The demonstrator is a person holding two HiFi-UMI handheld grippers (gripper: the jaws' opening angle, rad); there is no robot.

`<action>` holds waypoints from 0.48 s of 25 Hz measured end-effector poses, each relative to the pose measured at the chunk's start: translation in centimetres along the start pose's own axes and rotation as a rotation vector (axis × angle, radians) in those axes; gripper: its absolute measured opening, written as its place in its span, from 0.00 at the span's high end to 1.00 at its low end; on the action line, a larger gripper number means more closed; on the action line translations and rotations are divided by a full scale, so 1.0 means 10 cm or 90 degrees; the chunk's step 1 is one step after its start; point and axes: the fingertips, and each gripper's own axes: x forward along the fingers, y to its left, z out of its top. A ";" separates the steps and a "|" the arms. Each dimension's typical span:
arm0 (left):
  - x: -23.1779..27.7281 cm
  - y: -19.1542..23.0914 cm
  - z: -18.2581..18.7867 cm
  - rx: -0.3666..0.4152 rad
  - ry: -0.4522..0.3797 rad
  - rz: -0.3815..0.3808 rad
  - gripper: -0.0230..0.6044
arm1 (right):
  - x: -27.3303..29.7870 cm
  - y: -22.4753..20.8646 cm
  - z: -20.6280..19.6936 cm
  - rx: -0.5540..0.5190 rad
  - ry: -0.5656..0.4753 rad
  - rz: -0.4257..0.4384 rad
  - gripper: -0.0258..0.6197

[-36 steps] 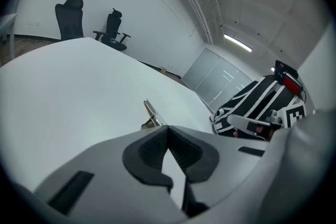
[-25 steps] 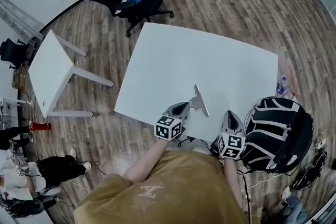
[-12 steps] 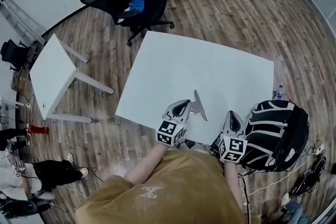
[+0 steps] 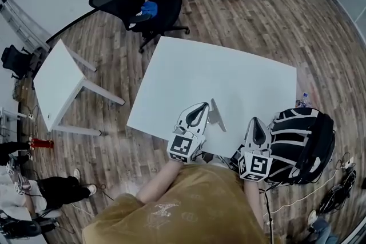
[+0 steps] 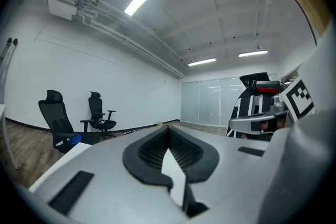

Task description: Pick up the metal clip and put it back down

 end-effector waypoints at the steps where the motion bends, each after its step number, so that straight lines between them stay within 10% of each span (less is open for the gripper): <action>1: -0.01 -0.02 0.05 0.002 -0.007 0.000 0.95 | -0.01 0.00 0.02 0.001 -0.004 -0.001 0.95; 12: -0.03 0.03 0.06 0.006 -0.012 0.019 0.95 | -0.02 -0.07 0.11 -0.003 -0.014 -0.013 0.95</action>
